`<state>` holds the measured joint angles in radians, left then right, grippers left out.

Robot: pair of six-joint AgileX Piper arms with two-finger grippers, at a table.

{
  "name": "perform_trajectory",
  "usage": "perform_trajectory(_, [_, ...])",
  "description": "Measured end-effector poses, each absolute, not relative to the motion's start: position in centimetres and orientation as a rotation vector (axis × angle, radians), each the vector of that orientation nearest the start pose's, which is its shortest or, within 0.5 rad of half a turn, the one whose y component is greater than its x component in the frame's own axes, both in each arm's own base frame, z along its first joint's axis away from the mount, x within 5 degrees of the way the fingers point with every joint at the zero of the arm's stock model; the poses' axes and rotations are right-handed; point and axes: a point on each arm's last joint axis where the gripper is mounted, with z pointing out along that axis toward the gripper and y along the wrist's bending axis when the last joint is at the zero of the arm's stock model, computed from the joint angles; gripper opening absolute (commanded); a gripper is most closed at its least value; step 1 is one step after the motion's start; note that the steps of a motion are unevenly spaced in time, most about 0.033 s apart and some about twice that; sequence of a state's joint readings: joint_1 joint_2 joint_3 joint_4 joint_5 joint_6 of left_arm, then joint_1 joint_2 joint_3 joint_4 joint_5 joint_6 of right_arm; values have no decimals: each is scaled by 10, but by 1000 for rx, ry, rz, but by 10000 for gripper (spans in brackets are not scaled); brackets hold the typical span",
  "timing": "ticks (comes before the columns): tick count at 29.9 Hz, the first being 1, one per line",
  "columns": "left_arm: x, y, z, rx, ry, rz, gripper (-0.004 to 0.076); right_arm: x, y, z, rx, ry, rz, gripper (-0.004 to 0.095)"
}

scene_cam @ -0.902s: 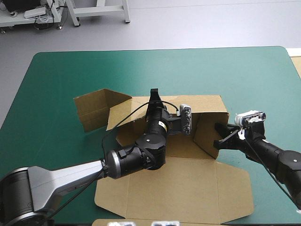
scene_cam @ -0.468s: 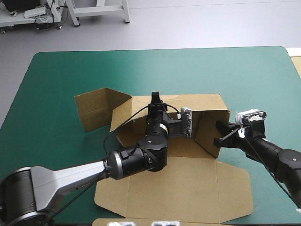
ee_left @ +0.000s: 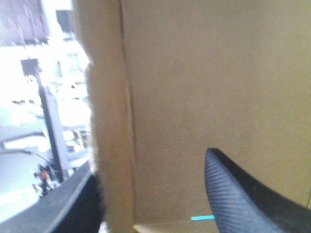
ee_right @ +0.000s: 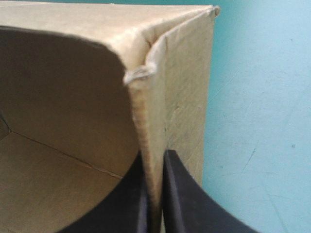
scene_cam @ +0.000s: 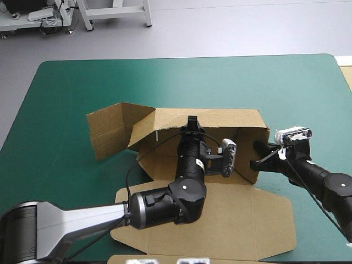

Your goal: Fold the box

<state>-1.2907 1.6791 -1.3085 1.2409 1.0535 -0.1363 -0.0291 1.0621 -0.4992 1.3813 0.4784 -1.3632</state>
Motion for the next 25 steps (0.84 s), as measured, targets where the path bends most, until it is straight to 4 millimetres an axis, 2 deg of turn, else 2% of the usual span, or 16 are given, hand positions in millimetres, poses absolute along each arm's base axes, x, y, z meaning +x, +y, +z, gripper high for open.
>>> perform_trajectory(4, [144, -321, 328, 1562, 1284, 889, 420, 199, 35, 249, -242, 2099, 478, 3])
perform_trajectory(8, [121, -317, 353, 1485, 1183, 914, 398, 199, 34, 249, -214, 2112, 479, 4])
perform_trajectory(9, [118, -315, 359, 1456, 1168, 909, 351, 199, 34, 249, -208, 2117, 474, 4])
perform_trajectory(11, [112, -309, 376, 1380, 1140, 877, 197, 199, 33, 249, -197, 2125, 467, 4])
perform_trajectory(13, [110, -300, 395, 1304, 1157, 814, -13, 200, 32, 251, -186, 2131, 461, 4])
perform_trajectory(16, [119, -280, 430, 1173, 1234, 688, 6, 201, 30, 253, -161, 2145, 448, 4])
perform_trajectory(20, [146, -243, 473, 978, 1389, 555, 6, 205, 28, 260, -159, 2160, 419, 4])
perform_trajectory(23, [171, -209, 496, 818, 1538, 485, 6, 209, 29, 269, -190, 2177, 413, 4])
perform_trajectory(25, [182, -191, 504, 745, 1630, 424, 6, 212, 32, 275, -224, 2195, 420, 4])
